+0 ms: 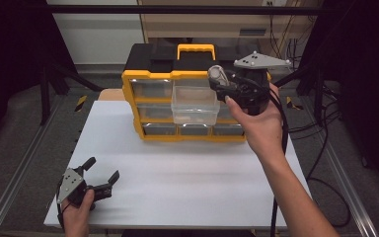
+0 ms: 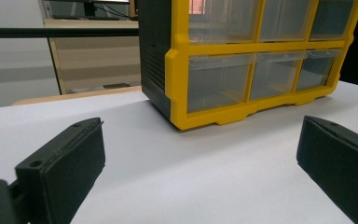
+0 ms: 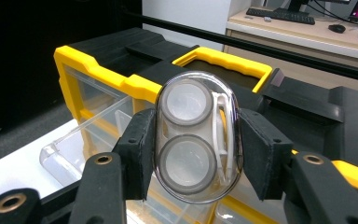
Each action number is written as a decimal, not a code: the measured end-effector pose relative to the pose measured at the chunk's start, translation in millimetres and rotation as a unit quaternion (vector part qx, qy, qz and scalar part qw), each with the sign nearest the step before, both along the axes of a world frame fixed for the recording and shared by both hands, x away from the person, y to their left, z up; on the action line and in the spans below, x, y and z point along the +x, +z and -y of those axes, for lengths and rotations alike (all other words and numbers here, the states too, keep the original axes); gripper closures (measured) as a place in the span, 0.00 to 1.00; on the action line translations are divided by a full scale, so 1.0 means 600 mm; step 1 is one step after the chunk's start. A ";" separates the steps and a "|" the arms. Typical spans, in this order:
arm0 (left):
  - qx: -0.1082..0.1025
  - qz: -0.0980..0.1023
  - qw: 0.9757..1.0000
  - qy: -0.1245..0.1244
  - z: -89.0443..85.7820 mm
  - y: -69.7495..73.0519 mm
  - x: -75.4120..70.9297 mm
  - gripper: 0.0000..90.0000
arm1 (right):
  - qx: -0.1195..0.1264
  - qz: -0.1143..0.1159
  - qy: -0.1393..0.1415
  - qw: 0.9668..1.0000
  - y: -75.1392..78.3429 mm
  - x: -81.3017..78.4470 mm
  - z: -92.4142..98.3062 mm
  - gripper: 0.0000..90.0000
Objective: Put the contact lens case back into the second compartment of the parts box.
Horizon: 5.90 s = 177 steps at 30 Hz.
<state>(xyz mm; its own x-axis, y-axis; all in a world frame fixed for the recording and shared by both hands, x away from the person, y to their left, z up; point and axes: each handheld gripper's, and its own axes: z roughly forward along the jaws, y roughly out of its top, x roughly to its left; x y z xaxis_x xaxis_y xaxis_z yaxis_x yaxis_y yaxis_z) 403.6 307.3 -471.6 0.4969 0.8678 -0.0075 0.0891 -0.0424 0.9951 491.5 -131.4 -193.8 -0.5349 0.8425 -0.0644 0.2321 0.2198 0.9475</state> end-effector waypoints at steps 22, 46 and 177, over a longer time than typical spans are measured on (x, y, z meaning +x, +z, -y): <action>-0.002 -0.001 1.000 0.000 -0.001 -0.001 0.001 0.01 | -0.005 -0.004 0.006 1.000 -0.008 0.007 -0.024 0.55; 0.001 -0.002 1.000 -0.004 0.003 -0.001 0.001 0.01 | -0.015 -0.018 0.020 1.000 -0.022 0.012 -0.044 0.54; 0.001 -0.004 1.000 0.008 -0.004 0.000 -0.003 0.01 | 0.077 0.042 -0.030 0.996 -0.322 -0.101 0.201 0.04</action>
